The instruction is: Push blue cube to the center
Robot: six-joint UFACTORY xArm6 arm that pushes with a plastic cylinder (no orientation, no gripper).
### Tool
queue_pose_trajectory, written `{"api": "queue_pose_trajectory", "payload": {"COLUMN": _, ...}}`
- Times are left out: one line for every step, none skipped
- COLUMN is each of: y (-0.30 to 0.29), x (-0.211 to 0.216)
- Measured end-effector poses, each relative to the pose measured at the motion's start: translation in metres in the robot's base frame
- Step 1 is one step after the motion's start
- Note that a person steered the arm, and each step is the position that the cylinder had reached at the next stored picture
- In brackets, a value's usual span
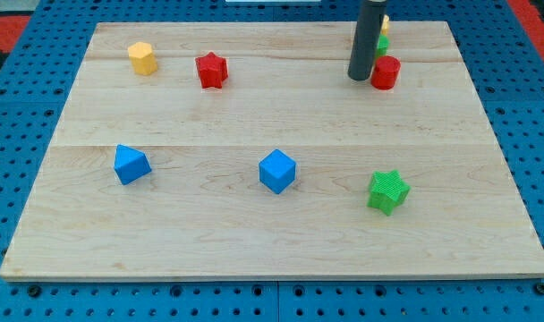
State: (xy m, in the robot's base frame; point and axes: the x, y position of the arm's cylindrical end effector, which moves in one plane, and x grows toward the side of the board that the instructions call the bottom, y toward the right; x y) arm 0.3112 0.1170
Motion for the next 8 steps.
{"api": "queue_pose_trajectory", "payload": {"y": -0.011, "x": -0.002}}
{"api": "queue_pose_trajectory", "payload": {"y": -0.011, "x": -0.002}}
{"api": "queue_pose_trajectory", "payload": {"y": -0.030, "x": 0.030}}
{"api": "queue_pose_trajectory", "payload": {"y": -0.052, "x": 0.082}}
{"api": "queue_pose_trajectory", "payload": {"y": -0.056, "x": 0.125}}
{"api": "queue_pose_trajectory", "payload": {"y": -0.056, "x": 0.163}}
{"api": "queue_pose_trajectory", "payload": {"y": -0.077, "x": 0.197}}
{"api": "queue_pose_trajectory", "payload": {"y": -0.110, "x": 0.224}}
